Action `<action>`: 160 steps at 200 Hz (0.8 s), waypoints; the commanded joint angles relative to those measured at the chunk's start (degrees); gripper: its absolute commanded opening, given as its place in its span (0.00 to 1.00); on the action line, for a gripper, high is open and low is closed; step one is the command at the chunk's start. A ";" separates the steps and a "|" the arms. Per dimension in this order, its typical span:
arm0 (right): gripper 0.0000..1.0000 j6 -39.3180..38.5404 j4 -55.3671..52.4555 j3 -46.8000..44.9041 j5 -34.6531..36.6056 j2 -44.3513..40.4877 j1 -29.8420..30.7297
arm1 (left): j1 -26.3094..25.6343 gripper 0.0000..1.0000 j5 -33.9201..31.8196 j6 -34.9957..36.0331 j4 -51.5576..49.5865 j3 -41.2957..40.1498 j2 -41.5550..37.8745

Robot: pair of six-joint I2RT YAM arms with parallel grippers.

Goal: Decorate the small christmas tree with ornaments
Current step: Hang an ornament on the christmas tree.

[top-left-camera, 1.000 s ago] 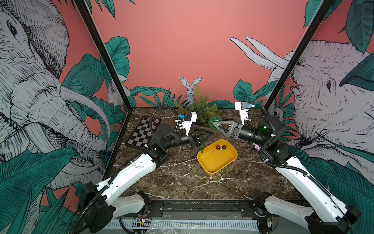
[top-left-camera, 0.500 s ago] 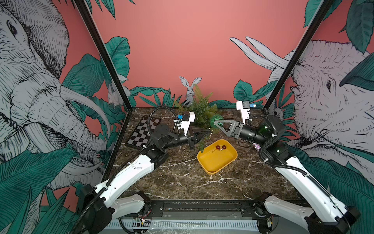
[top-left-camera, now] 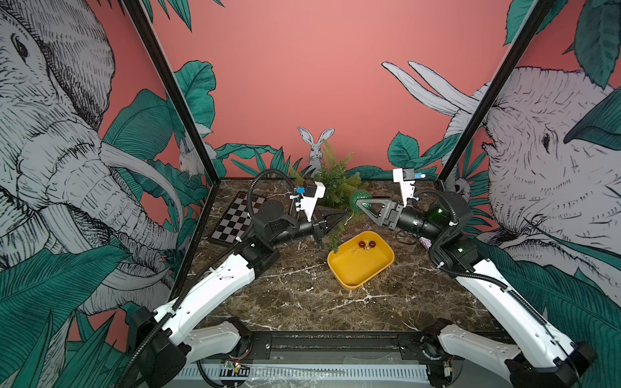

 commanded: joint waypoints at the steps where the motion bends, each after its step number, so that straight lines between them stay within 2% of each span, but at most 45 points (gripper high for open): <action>1: 0.62 -1.81 2.77 1.68 1.75 0.75 -0.39 | 0.28 0.00 -3.79 3.02 -4.44 3.55 0.20; 96: 0.62 -5.74 3.89 6.80 7.75 6.69 -1.51 | 1.44 0.00 -11.50 7.55 -15.10 14.76 5.36; 144: 0.62 -6.18 5.54 9.30 9.63 10.07 -2.18 | 1.44 0.00 -13.59 7.69 -16.72 18.46 8.62; 147: 0.62 -6.23 5.64 9.52 9.65 10.35 -2.21 | 2.81 0.00 -13.71 7.61 -16.85 18.68 8.84; 160: 0.62 -6.28 5.78 10.10 9.71 11.28 -2.42 | 3.19 0.00 -13.85 7.60 -17.16 19.67 9.81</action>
